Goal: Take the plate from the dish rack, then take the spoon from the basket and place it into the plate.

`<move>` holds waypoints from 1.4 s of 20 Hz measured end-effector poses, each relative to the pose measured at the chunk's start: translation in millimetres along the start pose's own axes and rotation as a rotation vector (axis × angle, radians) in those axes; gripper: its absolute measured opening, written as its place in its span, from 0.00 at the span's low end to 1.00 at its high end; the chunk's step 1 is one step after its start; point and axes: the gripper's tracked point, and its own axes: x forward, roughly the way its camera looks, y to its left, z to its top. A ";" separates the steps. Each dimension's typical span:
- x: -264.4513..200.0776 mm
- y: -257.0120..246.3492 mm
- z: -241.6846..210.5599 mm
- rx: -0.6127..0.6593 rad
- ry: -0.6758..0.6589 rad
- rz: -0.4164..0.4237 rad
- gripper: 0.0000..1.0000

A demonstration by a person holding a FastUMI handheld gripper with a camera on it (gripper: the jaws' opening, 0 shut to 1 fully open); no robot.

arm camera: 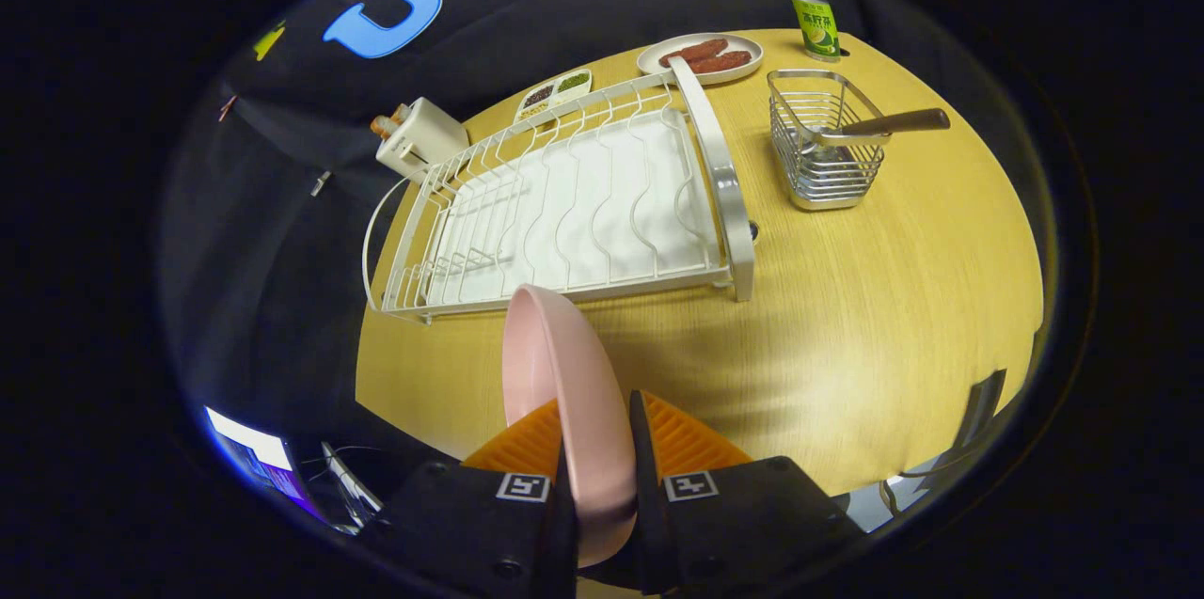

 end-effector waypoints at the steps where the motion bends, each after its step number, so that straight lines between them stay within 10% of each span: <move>1: 4.6 -1.2 -0.4 -0.001 0.005 0.007 0.29; 6: 21.7 -4.6 -21.3 0.013 0.047 0.062 0.29; 18: 23.9 -69.6 -20.9 -0.075 0.001 -0.119 0.54; 28: -73.3 -85.9 66.9 -0.189 -0.321 -0.161 0.81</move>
